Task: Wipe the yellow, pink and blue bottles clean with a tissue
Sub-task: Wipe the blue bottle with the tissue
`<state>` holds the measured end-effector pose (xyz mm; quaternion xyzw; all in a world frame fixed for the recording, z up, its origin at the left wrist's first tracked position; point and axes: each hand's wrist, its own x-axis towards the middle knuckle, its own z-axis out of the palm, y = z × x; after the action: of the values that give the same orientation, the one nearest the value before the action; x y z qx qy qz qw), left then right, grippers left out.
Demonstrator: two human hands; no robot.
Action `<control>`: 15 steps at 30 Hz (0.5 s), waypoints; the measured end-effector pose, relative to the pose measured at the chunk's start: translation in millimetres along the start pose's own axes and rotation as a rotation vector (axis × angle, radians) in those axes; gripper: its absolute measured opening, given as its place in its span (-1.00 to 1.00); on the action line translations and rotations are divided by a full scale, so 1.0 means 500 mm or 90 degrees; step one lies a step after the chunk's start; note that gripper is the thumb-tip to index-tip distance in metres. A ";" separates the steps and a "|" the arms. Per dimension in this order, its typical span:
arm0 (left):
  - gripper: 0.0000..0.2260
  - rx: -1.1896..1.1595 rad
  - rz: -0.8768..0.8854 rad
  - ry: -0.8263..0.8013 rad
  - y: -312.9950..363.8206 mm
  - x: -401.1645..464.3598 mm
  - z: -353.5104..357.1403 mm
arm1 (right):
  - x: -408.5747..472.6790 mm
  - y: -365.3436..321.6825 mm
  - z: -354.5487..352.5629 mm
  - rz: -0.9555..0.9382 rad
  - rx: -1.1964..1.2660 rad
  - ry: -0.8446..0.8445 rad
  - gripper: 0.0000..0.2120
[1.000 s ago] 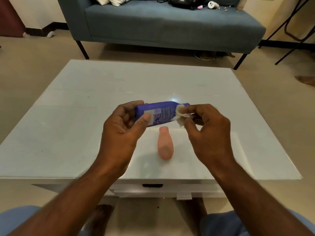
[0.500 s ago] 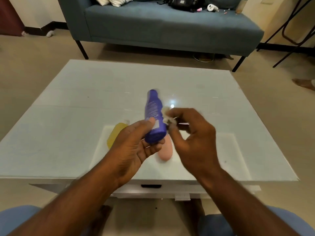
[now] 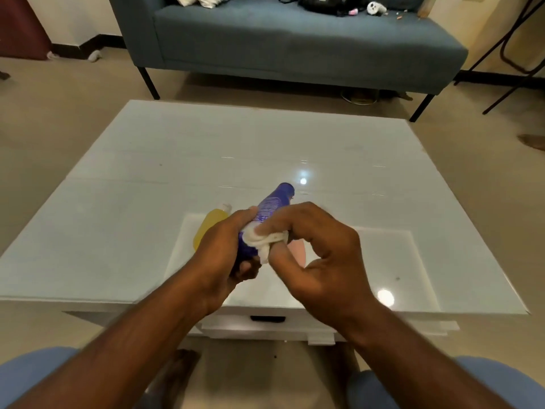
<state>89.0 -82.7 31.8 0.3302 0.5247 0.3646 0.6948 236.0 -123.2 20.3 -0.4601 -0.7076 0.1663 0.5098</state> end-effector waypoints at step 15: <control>-0.66 -0.066 0.006 -0.034 -0.023 0.005 0.010 | 0.001 -0.005 -0.013 0.019 0.011 0.007 -0.78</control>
<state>96.1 -86.7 21.8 0.3057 0.4848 0.3860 0.7229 240.5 -125.4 25.3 -0.4670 -0.6962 0.1774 0.5155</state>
